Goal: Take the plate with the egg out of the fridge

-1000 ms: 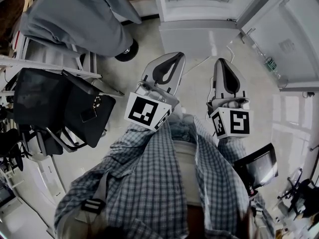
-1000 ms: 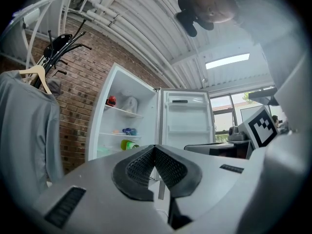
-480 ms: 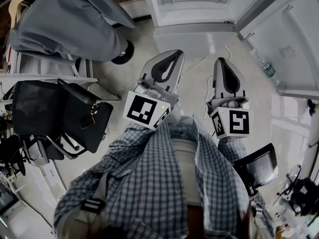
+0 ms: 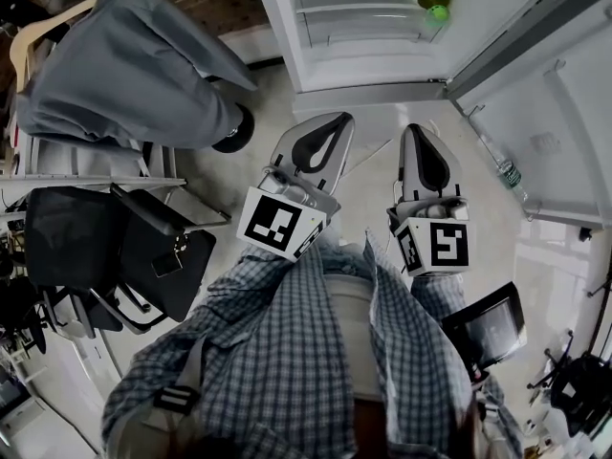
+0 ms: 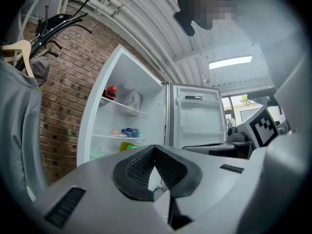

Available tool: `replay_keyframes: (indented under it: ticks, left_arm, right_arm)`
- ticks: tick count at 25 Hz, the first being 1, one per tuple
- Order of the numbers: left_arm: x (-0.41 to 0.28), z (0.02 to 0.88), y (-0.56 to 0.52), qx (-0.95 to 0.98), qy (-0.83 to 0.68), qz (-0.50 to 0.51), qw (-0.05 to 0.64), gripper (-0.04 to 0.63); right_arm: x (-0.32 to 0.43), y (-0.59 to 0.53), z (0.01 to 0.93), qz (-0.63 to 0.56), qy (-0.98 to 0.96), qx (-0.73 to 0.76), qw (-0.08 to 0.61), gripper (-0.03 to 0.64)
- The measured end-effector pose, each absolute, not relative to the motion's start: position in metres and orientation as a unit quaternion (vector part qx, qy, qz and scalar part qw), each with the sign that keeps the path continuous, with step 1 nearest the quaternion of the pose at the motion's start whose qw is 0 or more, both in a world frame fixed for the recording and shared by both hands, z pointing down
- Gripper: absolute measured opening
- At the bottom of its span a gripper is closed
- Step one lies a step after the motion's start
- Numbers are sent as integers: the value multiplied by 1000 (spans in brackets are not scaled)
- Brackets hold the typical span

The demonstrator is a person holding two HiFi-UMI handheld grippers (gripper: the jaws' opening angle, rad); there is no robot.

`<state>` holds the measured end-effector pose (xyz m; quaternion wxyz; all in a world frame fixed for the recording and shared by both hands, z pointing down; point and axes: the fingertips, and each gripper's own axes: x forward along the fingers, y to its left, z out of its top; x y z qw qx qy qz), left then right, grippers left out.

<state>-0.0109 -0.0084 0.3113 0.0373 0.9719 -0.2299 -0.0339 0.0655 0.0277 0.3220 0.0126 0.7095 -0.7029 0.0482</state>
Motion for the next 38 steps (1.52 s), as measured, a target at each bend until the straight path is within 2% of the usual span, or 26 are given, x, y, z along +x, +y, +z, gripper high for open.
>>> replay_keyframes:
  ticks: [6, 21, 29, 33, 38]
  left_arm:
    - [-9, 305, -45, 972, -229, -44, 28, 6]
    - [-12, 308, -98, 972, -224, -57, 37, 6]
    - [-11, 315, -108, 970, -231, -55, 44, 6]
    - [-3, 318, -118, 967, -244, -56, 45, 6]
    - [9, 317, -134, 961, -266, -57, 46, 6]
  right_arm:
    - [70, -3, 324, 31, -705, 707, 41, 5]
    - [61, -60, 312, 24, -697, 716, 23, 5]
    - [64, -70, 321, 32, -701, 712, 31, 5]
    - [75, -72, 337, 53, -706, 702, 68, 5]
    - [92, -89, 330, 35, -719, 692, 60, 5]
